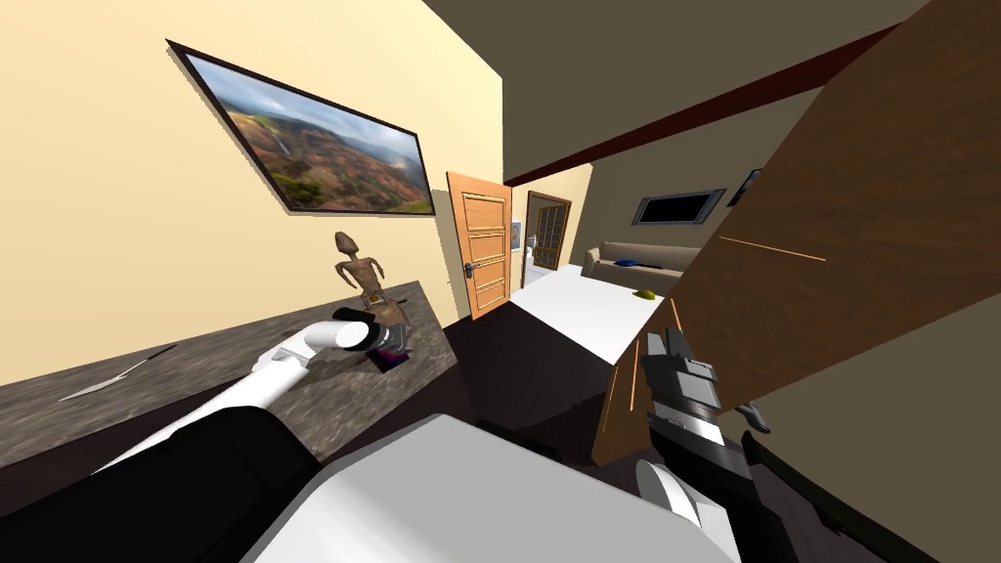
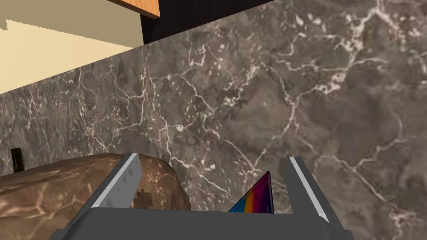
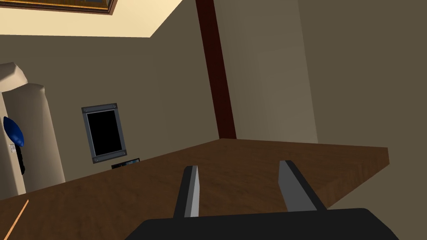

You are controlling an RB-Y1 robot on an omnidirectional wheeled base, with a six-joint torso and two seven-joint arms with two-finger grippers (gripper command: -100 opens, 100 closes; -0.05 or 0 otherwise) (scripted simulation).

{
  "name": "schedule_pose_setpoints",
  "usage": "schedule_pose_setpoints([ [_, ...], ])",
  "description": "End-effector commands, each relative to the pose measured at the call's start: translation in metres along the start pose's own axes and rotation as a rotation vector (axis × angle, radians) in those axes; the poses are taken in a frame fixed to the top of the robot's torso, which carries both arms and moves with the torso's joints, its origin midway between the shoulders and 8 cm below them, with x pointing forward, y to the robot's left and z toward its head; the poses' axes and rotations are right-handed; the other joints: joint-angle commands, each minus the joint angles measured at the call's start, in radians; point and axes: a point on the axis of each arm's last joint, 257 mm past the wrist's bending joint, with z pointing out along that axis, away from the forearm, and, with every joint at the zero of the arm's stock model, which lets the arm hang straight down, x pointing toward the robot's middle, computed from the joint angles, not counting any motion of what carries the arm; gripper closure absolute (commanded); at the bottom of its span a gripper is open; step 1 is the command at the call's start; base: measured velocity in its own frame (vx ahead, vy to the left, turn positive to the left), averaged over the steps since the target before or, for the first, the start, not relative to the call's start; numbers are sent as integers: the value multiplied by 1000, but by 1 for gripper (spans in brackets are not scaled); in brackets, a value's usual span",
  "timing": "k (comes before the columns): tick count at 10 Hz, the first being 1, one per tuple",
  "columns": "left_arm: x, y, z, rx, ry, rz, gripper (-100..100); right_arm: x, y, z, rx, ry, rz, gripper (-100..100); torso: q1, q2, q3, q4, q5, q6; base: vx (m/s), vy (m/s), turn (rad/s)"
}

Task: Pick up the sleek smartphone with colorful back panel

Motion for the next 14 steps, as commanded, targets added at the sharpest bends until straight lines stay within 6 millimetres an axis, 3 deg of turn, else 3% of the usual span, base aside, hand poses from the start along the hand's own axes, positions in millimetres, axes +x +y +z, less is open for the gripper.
schedule_pose_setpoints([
  [1,-6,6,-4,-36,-21,-11,-100,0,0,0,0,0,0,0,0,0,0,0,0,0,27,-22,24],
  [8,-35,17,-33,-208,-127,-77,-100,0,0,0,0,0,0,0,2,0,0,0,0,0,29,-10,39],
  [14,-57,30,-73,-384,-249,-151,-100,0,0,0,0,0,0,0,4,0,0,0,1,0,35,14,57],
])
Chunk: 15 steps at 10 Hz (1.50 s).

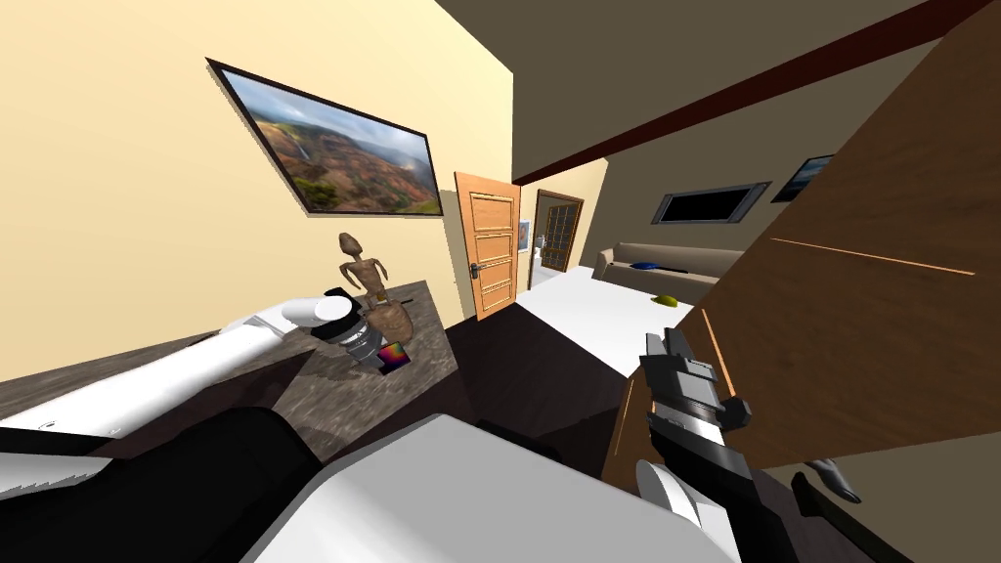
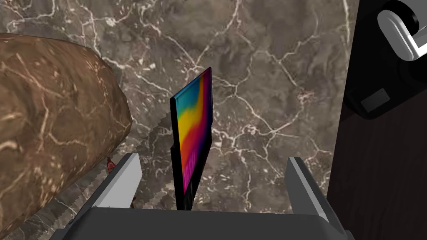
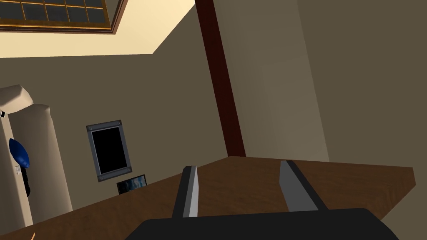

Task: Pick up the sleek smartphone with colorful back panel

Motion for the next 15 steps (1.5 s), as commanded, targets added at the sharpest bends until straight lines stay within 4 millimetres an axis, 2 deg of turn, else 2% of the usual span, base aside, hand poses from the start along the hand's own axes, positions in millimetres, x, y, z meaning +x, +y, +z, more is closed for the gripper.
schedule_pose_setpoints([
  [1,-6,5,-5,-34,-28,-14,-100,0,0,0,0,0,0,0,0,0,0,0,0,0,33,32,43],
  [3,-12,9,-13,-66,-60,-24,-100,0,0,0,0,0,0,0,0,0,0,0,0,0,42,45,50],
  [4,-9,7,-10,-54,-48,-19,-100,0,0,0,0,0,0,0,2,-1,0,0,0,0,25,34,6],
  [5,-10,8,-11,-57,-50,-21,0,0,0,0,0,0,0,0,1,0,0,0,1,0,4,5,-3],
  [6,-19,2,-5,-51,-51,-57,-100,0,0,0,0,0,0,0,-1,1,1,0,0,0,-49,-15,-210],
  [11,-43,-7,9,-41,-57,-138,-100,0,0,0,0,0,0,0,-3,8,5,2,0,0,-86,-16,-182],
  [12,-39,-5,8,-43,-56,-125,-100,0,0,0,0,0,0,0,-3,8,5,2,-1,0,-39,-11,-42],
  [13,-40,-5,9,-42,-56,-127,100,0,0,0,0,0,0,0,-2,6,4,2,-1,0,-6,-2,9],
  [15,-39,-6,8,-40,-55,-128,100,0,0,0,0,0,0,0,-2,4,2,1,0,0,0,0,0],
])
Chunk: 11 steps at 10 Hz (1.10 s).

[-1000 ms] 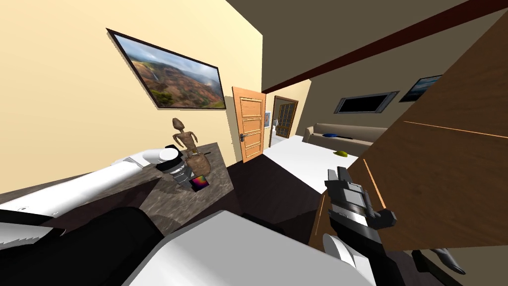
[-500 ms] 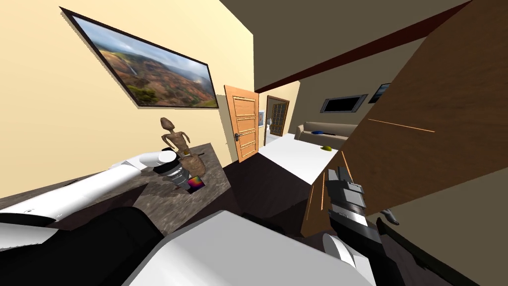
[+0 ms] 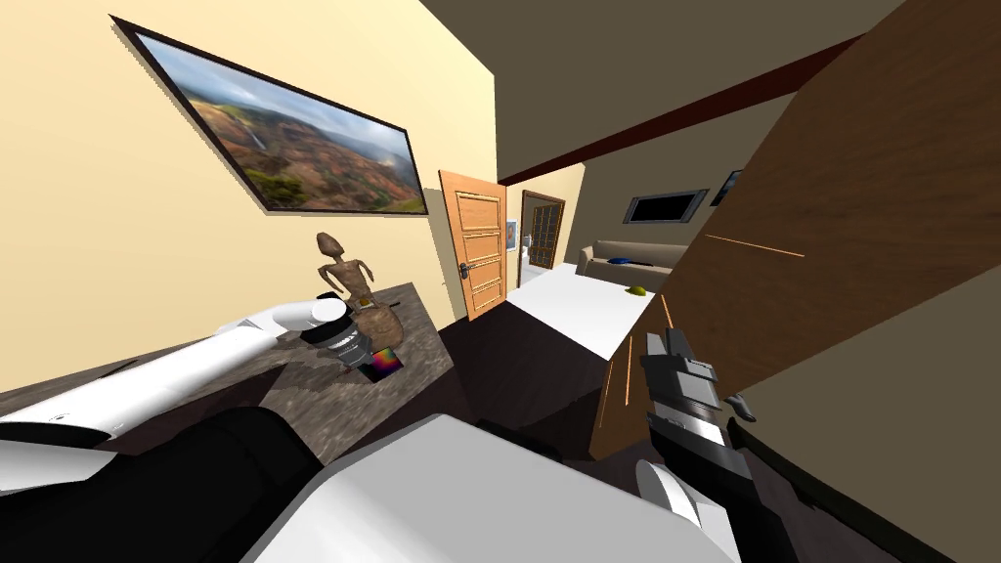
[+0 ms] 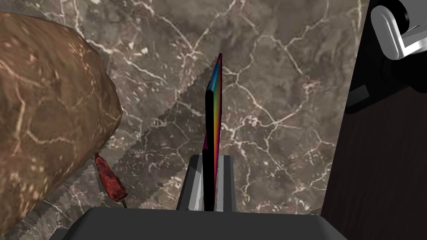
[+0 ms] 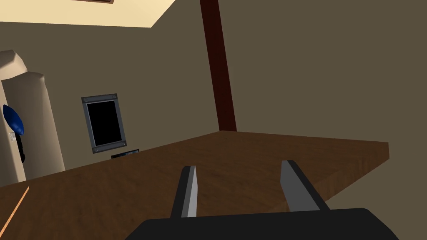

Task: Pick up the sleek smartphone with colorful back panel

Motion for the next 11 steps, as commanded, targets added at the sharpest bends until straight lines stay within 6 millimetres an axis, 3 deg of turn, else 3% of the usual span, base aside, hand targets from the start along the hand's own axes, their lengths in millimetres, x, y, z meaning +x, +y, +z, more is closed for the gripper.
schedule_pose_setpoints([
  [1,0,0,0,0,0,0,100,0,0,0,0,0,0,0,0,0,0,0,0,0,0,0,0],
  [2,0,0,0,0,0,-1,100,0,0,0,0,0,0,0,0,0,0,0,0,0,0,0,0],
  [3,0,0,0,-1,0,-1,0,0,0,0,0,0,0,0,0,0,0,0,0,0,0,0,0],
  [4,6,3,-6,-2,1,25,100,0,0,0,0,0,0,0,0,0,0,0,0,0,51,18,264],
  [10,26,15,-19,-9,3,102,100,0,0,0,0,0,0,0,2,-5,-3,-1,1,0,80,16,148],
  [11,26,16,-20,-9,3,103,0,0,0,0,0,0,0,0,2,-4,-2,-1,1,0,5,0,-6],
])
